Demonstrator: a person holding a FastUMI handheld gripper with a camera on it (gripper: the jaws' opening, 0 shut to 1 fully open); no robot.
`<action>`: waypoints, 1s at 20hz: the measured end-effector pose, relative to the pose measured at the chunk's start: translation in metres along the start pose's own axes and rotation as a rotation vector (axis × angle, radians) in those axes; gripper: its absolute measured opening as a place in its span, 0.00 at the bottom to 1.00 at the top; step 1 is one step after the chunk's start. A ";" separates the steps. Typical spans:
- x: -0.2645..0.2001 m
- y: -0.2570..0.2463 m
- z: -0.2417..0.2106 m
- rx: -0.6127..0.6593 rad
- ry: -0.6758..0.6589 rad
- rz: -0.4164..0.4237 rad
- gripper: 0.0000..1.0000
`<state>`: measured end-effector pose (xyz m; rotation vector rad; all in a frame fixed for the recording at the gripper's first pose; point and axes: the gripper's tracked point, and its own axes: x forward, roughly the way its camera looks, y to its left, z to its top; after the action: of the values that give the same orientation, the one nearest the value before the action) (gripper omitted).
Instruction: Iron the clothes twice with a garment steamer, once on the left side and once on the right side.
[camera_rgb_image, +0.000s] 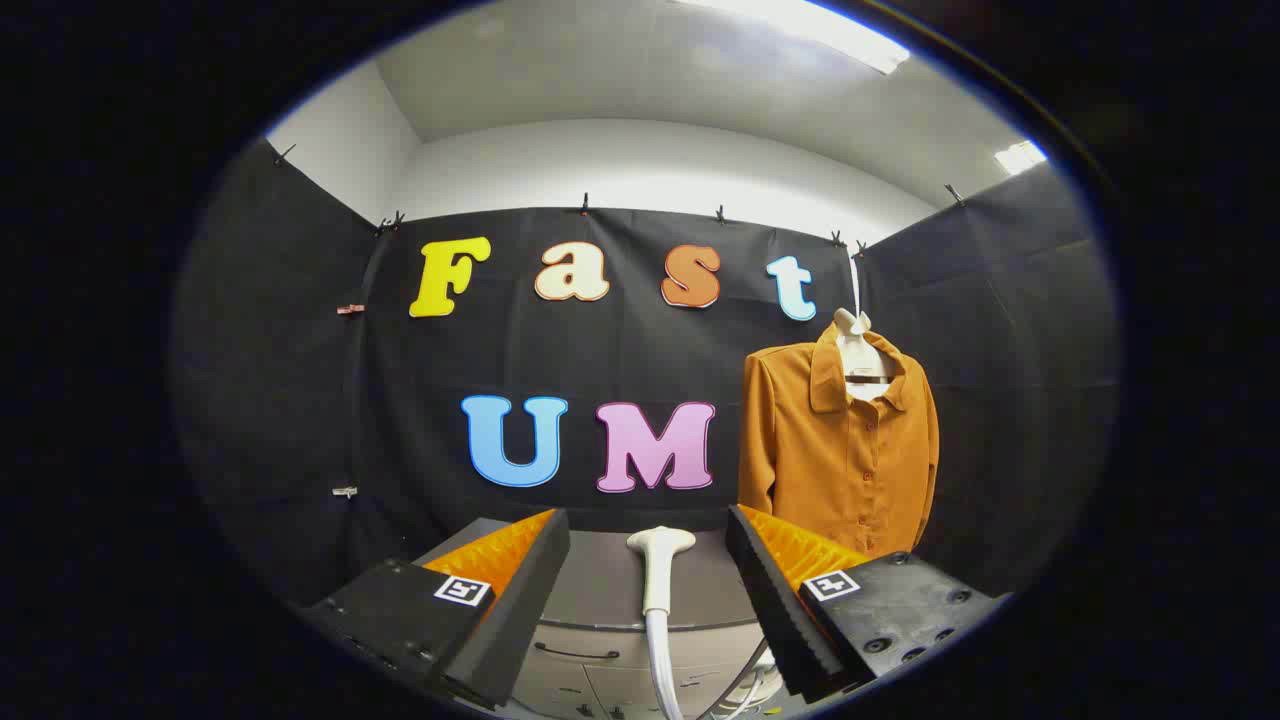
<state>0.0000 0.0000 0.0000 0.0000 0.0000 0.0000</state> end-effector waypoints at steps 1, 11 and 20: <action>0.000 0.000 0.001 0.003 -0.005 -0.002 0.98; -0.001 0.001 0.000 0.005 0.007 -0.014 0.97; -0.001 0.007 -0.005 -0.003 0.025 -0.026 0.97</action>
<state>-0.0012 0.0070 -0.0053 -0.0028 0.0252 -0.0261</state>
